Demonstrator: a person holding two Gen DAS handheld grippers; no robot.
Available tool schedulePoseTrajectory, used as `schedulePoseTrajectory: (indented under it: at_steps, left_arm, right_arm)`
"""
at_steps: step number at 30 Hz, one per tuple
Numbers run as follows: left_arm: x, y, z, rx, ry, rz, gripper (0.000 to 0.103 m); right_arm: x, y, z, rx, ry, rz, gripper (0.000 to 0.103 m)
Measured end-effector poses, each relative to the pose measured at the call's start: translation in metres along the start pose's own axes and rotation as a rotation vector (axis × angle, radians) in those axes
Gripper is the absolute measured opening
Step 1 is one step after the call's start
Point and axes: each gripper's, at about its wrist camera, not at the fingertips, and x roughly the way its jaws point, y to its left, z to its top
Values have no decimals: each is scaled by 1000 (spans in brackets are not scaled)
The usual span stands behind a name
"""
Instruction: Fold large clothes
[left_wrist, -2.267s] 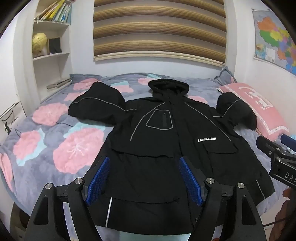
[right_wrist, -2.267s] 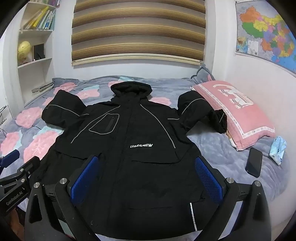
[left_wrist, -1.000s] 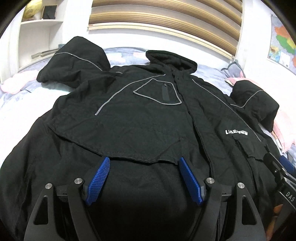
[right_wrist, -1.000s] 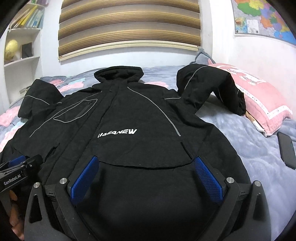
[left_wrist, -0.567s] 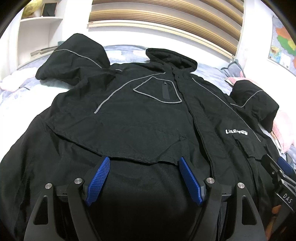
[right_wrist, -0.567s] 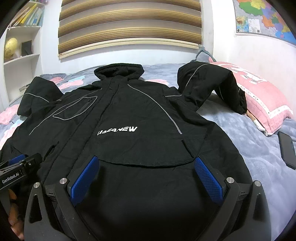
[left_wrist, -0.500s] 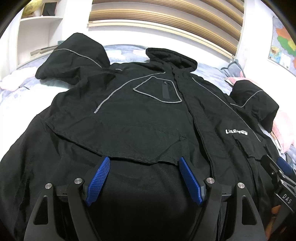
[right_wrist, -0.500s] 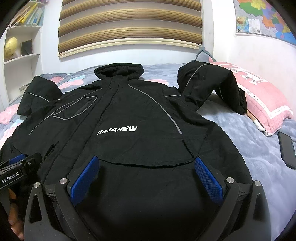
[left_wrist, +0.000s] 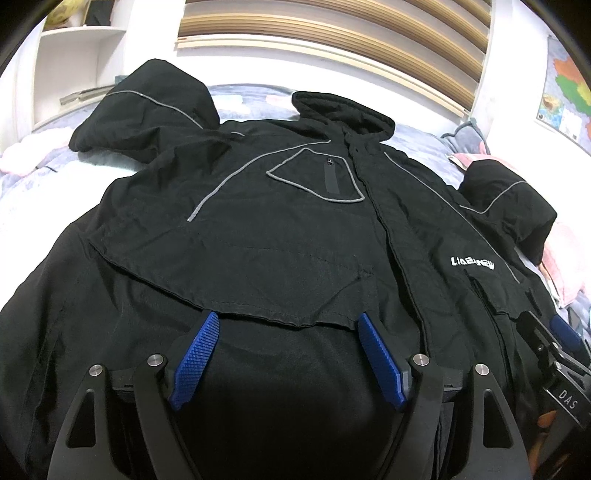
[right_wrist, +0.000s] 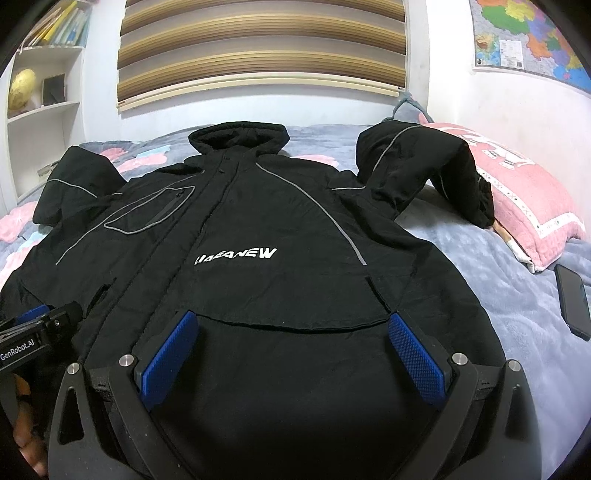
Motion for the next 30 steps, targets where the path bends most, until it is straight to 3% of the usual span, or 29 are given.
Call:
schedulePoseTrajectory:
  at_steps: [18, 23, 25, 30]
  left_arm:
    - [-2, 0, -1, -8, 2, -4, 79]
    - [-12, 2, 7, -34, 30, 8, 79]
    - [-37, 9, 20, -49, -29, -5, 79]
    - [-104, 31, 77, 28, -234, 119, 79]
  right_arm:
    - [4, 2, -1, -8, 23, 5, 103]
    - [2, 2, 7, -9, 68, -1, 103]
    - [-9, 8, 22, -21, 68, 17, 103]
    - [-39, 50, 82, -116, -18, 100, 103]
